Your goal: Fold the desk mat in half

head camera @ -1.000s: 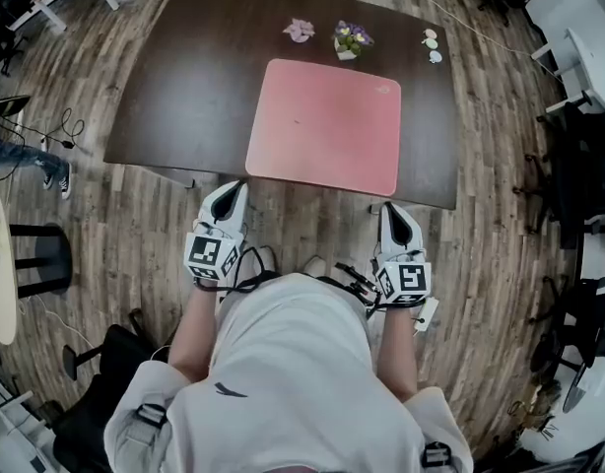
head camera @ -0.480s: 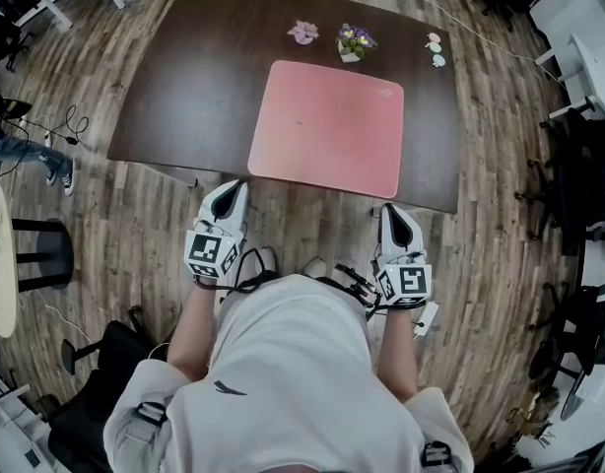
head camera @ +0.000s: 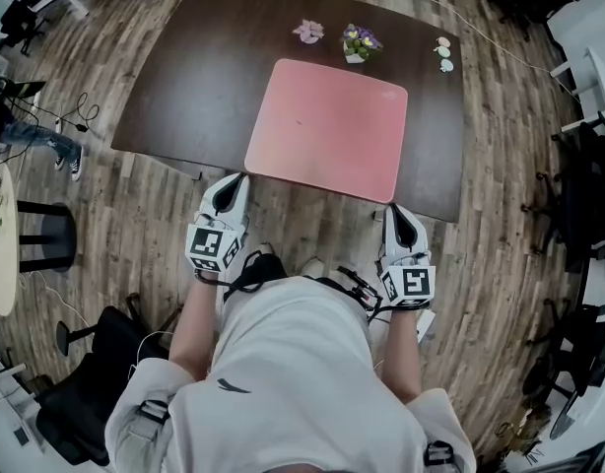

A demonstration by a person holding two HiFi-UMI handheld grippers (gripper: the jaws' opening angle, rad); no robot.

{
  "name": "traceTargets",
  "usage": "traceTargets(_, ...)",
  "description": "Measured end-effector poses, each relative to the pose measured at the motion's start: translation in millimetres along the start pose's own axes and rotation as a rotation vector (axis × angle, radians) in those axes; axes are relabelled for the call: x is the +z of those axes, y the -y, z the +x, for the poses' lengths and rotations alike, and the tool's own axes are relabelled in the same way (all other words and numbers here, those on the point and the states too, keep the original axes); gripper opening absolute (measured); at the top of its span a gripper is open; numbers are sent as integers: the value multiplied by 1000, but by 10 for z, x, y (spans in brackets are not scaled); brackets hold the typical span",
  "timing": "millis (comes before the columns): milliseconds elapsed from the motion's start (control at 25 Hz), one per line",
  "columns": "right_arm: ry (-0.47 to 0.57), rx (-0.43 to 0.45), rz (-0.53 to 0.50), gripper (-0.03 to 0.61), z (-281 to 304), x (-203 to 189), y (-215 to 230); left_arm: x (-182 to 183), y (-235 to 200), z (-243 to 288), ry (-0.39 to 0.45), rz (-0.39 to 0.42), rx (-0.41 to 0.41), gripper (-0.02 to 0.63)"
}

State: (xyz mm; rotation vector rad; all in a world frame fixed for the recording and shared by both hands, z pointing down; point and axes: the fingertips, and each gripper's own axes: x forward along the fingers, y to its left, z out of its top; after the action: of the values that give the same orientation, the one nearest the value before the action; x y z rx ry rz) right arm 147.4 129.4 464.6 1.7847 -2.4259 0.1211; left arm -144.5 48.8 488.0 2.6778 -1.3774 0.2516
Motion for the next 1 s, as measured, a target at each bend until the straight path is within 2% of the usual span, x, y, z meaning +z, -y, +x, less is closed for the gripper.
traceTargets(200,-13,23,-16,3,10,5,167,58,48,85,5,-8,35,6)
traceTargets(400,-27,10,8,3,90,-54,267,96,41,245,-7,6,14,6)
traceTargets(680,-66,-6,6,3,510,-101,277,79,-223,643,-15,-8,-16,6)
traceTargets(1000,-99,-61,19,3,1070,-49,344,70,-728,1092,-28,-40,-45,6)
